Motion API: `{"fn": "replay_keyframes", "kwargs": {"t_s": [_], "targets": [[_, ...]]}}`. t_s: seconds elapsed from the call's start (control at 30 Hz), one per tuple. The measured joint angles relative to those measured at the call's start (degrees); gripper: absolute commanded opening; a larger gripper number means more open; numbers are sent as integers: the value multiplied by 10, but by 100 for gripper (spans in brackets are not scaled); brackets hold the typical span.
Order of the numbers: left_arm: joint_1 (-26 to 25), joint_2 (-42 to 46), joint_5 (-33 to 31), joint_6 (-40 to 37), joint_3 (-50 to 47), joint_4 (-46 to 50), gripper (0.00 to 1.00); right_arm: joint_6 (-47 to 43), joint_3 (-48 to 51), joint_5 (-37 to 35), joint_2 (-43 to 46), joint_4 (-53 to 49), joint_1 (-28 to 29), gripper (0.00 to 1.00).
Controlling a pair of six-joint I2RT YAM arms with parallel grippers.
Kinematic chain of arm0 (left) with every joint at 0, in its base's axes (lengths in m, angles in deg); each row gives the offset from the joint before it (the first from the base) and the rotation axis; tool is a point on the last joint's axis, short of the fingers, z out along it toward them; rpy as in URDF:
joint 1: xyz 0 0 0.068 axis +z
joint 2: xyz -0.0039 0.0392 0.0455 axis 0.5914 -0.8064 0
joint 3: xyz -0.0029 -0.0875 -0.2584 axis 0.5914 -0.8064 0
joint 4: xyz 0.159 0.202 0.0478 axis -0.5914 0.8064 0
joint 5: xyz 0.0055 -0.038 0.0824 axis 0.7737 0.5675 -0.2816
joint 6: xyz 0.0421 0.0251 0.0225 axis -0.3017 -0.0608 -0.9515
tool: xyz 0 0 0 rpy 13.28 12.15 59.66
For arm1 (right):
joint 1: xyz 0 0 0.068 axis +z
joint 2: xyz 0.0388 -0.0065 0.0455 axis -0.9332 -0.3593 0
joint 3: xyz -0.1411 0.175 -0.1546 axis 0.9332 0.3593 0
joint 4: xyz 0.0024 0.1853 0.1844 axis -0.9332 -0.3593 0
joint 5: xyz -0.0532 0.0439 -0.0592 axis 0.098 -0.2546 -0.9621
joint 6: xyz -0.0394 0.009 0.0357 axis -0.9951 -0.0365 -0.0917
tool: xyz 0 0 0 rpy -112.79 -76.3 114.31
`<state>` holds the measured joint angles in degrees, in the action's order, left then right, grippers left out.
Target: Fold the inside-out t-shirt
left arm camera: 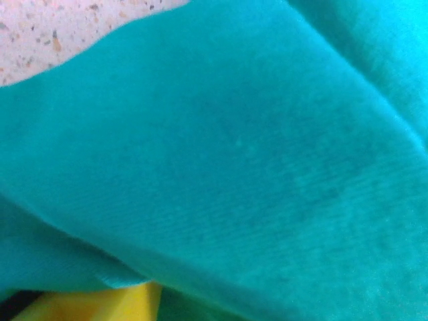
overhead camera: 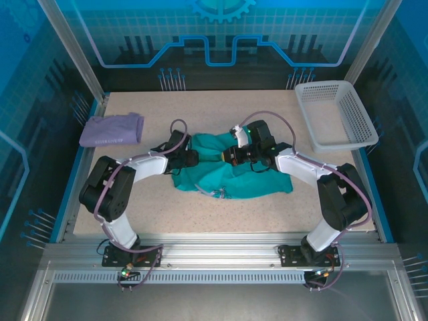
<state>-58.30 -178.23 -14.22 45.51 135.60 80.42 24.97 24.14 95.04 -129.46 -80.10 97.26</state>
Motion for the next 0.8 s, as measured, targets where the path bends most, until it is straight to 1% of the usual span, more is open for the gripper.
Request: {"fn": "replay_keyframes", "kwargs": {"t_s": [0.07,0.1,0.3,0.6,0.63,0.73,0.8], "targets": [[1,-4,-6,-4,5,0,37,-2,-4,0,0,0,0,0],[2,-4,-10,-6,7,0,37,-4,-5,0,0,0,0,0],[2,-4,-26,-16,13,-2,42,-6,-9,0,0,-4,0,0],[2,-4,-31,-17,12,-19,45,-6,-9,0,0,-5,-1,0],[2,-4,-31,-17,12,-24,43,-6,-9,0,0,-5,-1,0],[2,-4,-31,-19,11,-37,35,-6,-11,3,-1,-5,-1,0],[3,-4,-31,-19,11,-43,24,-6,-14,5,-2,-5,-2,0]]}}
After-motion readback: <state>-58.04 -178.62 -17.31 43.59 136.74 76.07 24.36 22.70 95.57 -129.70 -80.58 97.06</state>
